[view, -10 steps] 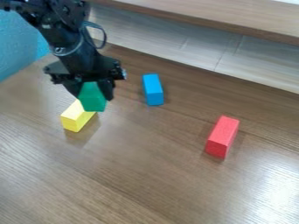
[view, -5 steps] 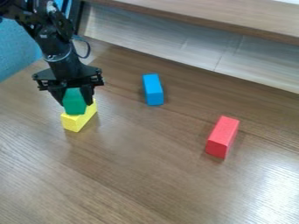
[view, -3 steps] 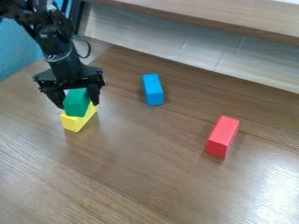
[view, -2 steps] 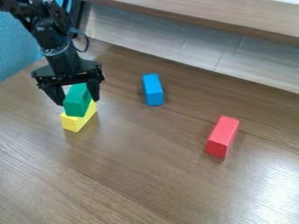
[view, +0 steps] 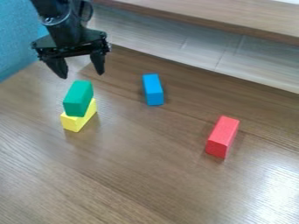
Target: Put the green rectangular block on top the yellow one
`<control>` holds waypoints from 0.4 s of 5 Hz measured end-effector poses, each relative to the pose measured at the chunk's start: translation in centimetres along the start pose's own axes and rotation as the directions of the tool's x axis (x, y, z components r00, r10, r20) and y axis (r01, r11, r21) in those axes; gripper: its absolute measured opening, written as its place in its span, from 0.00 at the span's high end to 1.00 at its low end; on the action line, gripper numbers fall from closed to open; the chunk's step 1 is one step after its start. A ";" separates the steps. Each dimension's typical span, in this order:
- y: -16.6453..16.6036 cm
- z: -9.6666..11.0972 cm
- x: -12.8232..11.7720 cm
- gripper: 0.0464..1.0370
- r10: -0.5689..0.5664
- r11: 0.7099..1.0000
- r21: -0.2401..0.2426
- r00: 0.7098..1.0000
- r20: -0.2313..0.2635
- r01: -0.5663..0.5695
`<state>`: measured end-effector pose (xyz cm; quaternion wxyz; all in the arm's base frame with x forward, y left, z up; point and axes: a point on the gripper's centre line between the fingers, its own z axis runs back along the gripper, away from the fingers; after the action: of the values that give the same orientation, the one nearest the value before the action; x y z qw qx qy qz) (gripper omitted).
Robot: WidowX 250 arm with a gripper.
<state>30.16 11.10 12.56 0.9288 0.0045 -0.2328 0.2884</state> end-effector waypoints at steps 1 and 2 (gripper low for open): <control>-2.7 0.2 -0.7 0.04 -0.085 0.996 -0.014 0.996 -0.005 0.085; -6.2 -0.1 -1.7 0.04 -0.169 0.985 -0.052 0.985 -0.043 0.167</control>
<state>32.28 5.05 12.53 0.9549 -0.0050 -0.2163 0.2034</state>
